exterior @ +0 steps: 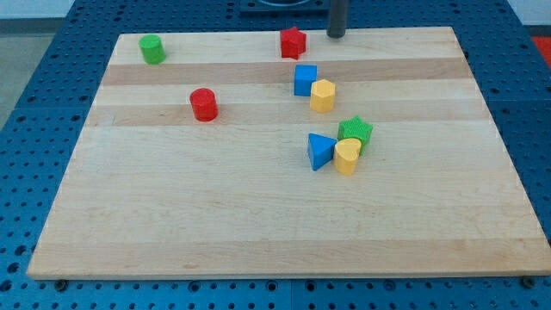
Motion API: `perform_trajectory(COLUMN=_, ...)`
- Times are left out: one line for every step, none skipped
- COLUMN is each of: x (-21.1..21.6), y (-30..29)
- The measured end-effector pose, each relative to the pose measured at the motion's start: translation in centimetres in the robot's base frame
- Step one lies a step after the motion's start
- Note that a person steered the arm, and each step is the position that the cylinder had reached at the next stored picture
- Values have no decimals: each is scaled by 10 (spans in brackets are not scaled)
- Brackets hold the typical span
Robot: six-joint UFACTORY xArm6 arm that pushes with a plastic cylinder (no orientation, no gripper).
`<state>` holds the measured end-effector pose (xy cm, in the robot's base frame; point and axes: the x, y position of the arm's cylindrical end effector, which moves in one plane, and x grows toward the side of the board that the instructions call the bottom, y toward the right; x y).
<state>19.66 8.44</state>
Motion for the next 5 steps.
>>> perform_trajectory(x=0, y=-9)
perform_trajectory(x=0, y=-16)
perform_trajectory(x=0, y=-20)
perform_trajectory(x=1, y=-25)
perform_trajectory(x=8, y=-28)
